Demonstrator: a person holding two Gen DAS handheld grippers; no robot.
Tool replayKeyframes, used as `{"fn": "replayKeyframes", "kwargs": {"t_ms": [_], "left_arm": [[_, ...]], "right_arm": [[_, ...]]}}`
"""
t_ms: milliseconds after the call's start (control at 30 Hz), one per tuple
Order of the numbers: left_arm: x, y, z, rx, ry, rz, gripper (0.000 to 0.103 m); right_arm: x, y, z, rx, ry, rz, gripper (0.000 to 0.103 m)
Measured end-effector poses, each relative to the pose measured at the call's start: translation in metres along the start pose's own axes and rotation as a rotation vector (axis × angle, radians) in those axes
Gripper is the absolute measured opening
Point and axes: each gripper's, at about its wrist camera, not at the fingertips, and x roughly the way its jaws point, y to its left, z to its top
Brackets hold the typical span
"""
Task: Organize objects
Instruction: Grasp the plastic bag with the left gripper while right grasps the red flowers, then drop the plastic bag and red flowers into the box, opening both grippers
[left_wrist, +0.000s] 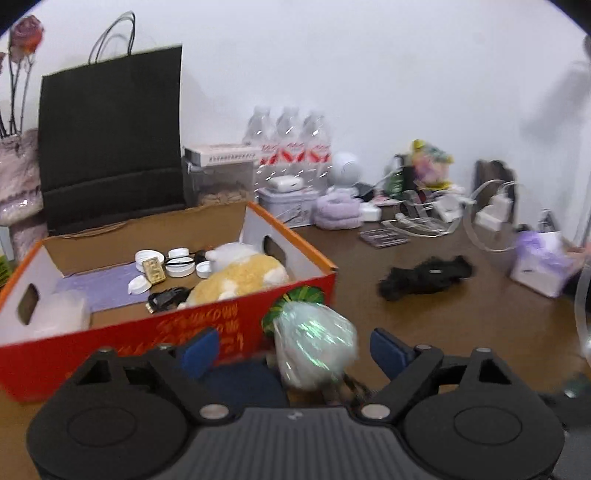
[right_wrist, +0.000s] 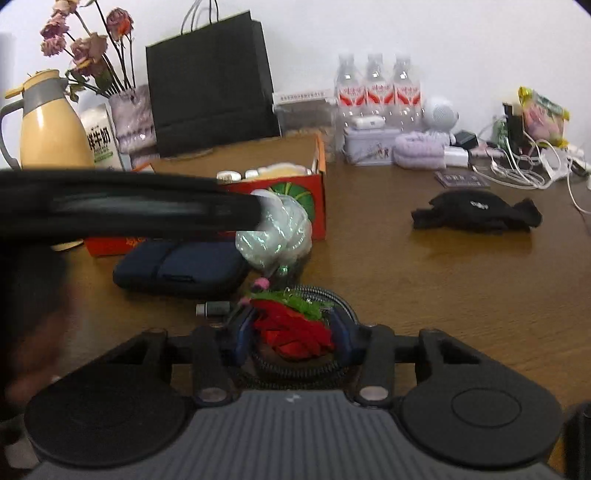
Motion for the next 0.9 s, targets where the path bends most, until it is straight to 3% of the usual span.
{"fn": "replayKeyframes", "kwargs": {"t_ms": [33,100,133,200,233,400,467,533,600,733,900], "left_arm": [[0.011,0.001,0.000,-0.015,0.007,0.005,0.084],[0.028,0.005,-0.001,-0.054,0.041,-0.051,0.057],[0.031,0.008,0.000,-0.079,0.056,-0.088,0.036],[0.027,0.012,0.004,-0.110,0.057,-0.121,0.034],[0.019,0.014,0.007,-0.107,0.028,-0.119,0.030],[-0.054,0.035,0.040,-0.167,-0.142,-0.139,0.029],[-0.087,0.040,0.052,-0.160,-0.186,-0.115,0.029],[-0.122,0.042,0.050,-0.136,-0.208,-0.076,0.030],[-0.151,0.041,0.036,-0.108,-0.206,-0.049,0.030],[-0.205,0.037,-0.025,-0.124,-0.146,0.006,0.030],[-0.260,0.026,-0.105,-0.221,-0.007,0.018,0.031]], "right_arm": [[0.000,-0.003,0.001,0.023,-0.008,0.016,0.040],[0.001,-0.013,0.001,0.097,-0.013,0.046,0.038],[0.001,-0.018,0.001,0.135,-0.019,0.054,0.037],[-0.002,-0.023,0.000,0.178,-0.034,0.053,0.036],[-0.003,-0.024,-0.001,0.192,-0.047,0.054,0.035],[-0.009,-0.021,0.000,0.181,-0.071,0.042,0.035],[-0.020,-0.016,0.002,0.164,-0.073,0.027,0.035],[-0.047,-0.007,0.005,0.159,-0.130,0.073,0.035],[-0.073,0.006,0.006,0.113,-0.172,0.080,0.035],[-0.123,0.036,-0.010,0.004,-0.196,0.117,0.035],[-0.153,0.055,-0.054,-0.057,-0.099,0.129,0.036]]}}
